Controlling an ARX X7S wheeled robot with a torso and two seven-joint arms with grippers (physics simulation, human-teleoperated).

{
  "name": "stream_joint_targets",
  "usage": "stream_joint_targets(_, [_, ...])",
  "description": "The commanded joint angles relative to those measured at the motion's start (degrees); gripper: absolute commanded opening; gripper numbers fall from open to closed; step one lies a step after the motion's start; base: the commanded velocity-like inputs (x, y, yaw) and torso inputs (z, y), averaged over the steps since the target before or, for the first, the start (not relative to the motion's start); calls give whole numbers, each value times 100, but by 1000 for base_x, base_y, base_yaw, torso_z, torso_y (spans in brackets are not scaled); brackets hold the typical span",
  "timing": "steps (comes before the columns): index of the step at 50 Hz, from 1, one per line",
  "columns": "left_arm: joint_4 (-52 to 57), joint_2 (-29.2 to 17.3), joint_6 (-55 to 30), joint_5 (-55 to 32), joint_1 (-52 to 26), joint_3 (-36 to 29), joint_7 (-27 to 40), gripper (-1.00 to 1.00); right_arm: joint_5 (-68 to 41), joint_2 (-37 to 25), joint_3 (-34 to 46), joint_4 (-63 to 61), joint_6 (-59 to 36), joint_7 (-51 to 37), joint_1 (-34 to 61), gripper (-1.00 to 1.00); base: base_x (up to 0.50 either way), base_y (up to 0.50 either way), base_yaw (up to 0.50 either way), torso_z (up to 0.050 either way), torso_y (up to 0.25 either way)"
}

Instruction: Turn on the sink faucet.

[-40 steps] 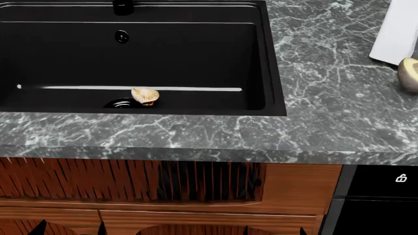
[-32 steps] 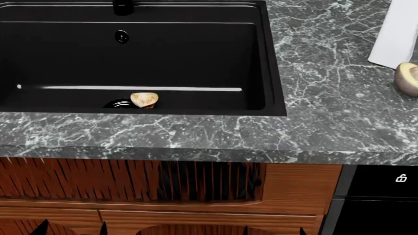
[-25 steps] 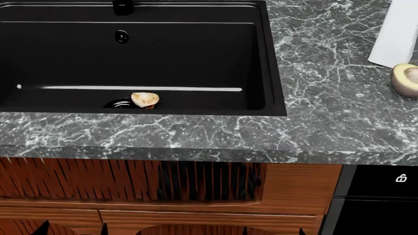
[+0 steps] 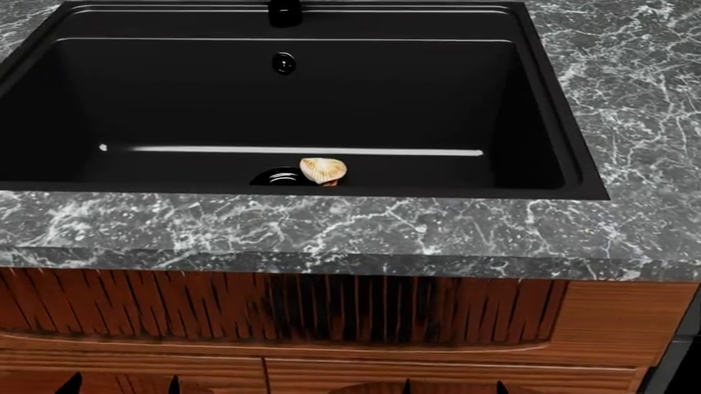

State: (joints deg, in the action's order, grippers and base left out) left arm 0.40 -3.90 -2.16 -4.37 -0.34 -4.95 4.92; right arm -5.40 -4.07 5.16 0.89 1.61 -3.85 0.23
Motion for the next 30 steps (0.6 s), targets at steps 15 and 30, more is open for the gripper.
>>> stream_joint_targets(15, [38,-179,-116,-343,-25,-175,98,100,-25,-181,230,42,81,-271,43,100,10,248,0,0,0])
stream_joint_targets(30, [203,-288,313,-520,101,-288,-40,100,-198,-257,318,21,84,-293,59,100,0,0,0,7,0])
